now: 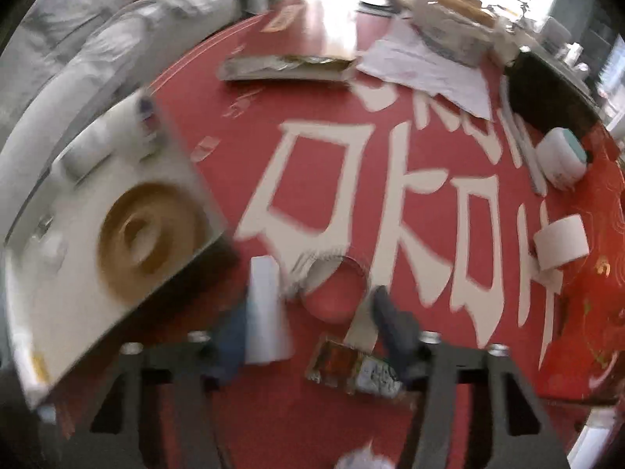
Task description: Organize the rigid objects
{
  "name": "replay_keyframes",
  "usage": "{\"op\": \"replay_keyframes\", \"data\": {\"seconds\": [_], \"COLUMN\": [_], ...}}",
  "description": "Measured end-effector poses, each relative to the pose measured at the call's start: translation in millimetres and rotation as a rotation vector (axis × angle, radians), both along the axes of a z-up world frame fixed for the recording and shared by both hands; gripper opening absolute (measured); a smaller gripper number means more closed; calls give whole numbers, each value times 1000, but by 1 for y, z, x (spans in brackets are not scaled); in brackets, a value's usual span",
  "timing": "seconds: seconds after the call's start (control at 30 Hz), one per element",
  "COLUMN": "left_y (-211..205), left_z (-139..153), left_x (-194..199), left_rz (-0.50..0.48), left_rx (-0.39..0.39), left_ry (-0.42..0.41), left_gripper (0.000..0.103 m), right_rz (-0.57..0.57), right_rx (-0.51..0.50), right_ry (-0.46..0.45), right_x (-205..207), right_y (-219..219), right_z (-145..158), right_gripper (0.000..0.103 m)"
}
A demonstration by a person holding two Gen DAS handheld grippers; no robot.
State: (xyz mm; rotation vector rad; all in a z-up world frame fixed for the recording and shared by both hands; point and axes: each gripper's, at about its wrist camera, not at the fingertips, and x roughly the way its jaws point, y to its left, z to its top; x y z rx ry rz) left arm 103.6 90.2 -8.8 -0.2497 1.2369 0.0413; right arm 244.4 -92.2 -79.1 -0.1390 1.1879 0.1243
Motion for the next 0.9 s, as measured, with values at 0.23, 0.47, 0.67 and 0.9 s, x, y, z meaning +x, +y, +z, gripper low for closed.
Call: {"op": "replay_keyframes", "data": {"seconds": [0.23,0.47,0.67,0.9], "left_y": [-3,3,11,13], "left_z": [-2,-6,-6,-12], "left_x": [-14,-24,-25,-25], "left_rz": [-15,-6,19,23], "left_rx": [-5,-6,-8,-9], "left_ry": [6,19,23,45], "left_gripper": [97,97,97,97], "right_rz": [113,75,146,269], "right_rx": [30,39,-5,3], "right_ry": [131,-50,-49,-25], "right_x": [-77,-83,-31,-12], "right_y": [-3,-8,22,43], "right_z": [4,40,22,1], "right_gripper": [21,86,86,86]}}
